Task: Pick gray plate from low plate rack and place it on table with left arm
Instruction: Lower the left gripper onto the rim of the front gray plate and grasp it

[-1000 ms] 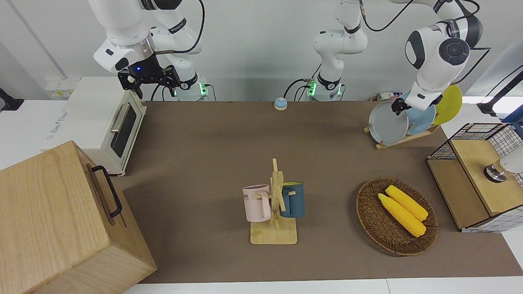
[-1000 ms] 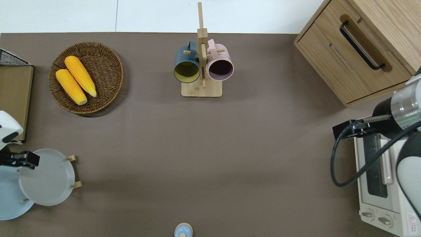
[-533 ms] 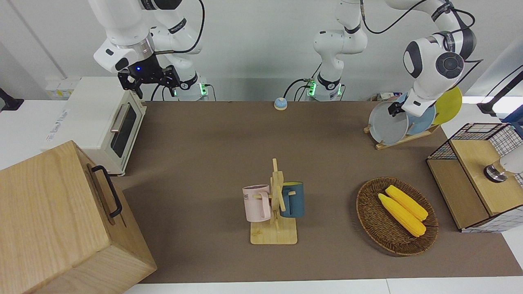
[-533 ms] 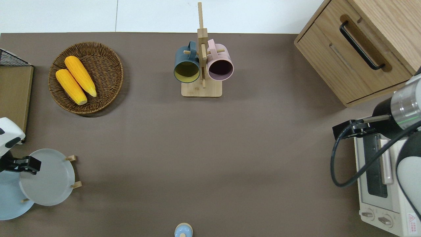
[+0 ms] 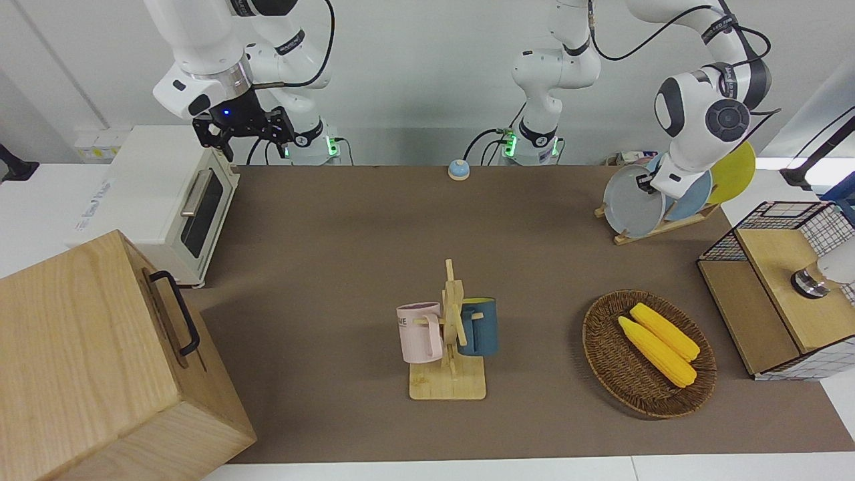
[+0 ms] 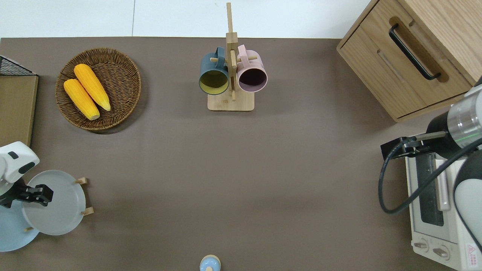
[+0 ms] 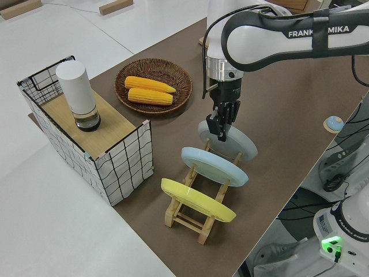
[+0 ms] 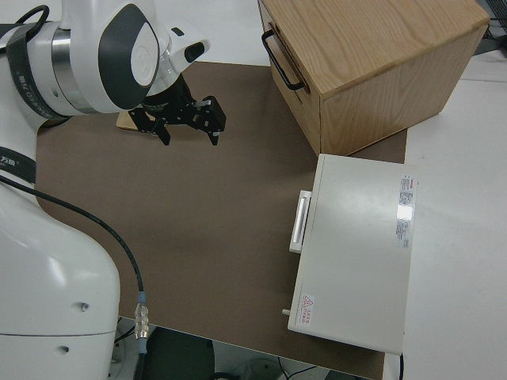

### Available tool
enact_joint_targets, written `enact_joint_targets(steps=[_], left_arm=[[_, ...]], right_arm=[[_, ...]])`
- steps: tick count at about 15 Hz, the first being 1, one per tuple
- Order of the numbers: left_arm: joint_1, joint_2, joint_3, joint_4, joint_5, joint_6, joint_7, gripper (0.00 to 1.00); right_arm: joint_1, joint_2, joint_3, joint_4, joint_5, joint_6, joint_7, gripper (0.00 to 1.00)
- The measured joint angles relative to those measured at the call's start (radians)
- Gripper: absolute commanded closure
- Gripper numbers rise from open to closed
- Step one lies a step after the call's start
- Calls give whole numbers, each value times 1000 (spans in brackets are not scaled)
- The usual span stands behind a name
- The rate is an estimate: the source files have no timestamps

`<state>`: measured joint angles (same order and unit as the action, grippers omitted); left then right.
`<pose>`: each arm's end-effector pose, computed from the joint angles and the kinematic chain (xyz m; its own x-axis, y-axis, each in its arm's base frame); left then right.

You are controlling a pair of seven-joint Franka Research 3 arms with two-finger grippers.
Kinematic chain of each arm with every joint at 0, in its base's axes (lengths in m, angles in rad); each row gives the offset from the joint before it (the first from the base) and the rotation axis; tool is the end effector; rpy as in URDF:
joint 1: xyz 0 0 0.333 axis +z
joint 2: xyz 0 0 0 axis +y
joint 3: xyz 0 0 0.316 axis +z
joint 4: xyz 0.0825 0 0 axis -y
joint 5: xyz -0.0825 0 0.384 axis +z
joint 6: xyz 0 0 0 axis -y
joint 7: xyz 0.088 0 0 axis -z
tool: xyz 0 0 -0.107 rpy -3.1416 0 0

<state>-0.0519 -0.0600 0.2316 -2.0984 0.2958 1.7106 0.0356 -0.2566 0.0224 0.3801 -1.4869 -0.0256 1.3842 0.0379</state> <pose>0.4812 0.1163 0.4268 0.9373 0.0893 -0.3369 0.0082 -0.9720 -0.2350 0.5378 0.0610 0.6367 0.9892 0.0808 -0.1224 0.0841 -0.9962 0.0219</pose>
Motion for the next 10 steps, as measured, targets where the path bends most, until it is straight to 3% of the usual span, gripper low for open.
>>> enact_joint_targets(steps=[8,10], left_arm=[[-11,-10,0,15,1,-2,-4,1000],[-15,-10,-1,31,40,-5,-18,1000]], right_arm=[[0,0,0,0,0,0,0,17],[0,0,0,0,0,0,0,17]])
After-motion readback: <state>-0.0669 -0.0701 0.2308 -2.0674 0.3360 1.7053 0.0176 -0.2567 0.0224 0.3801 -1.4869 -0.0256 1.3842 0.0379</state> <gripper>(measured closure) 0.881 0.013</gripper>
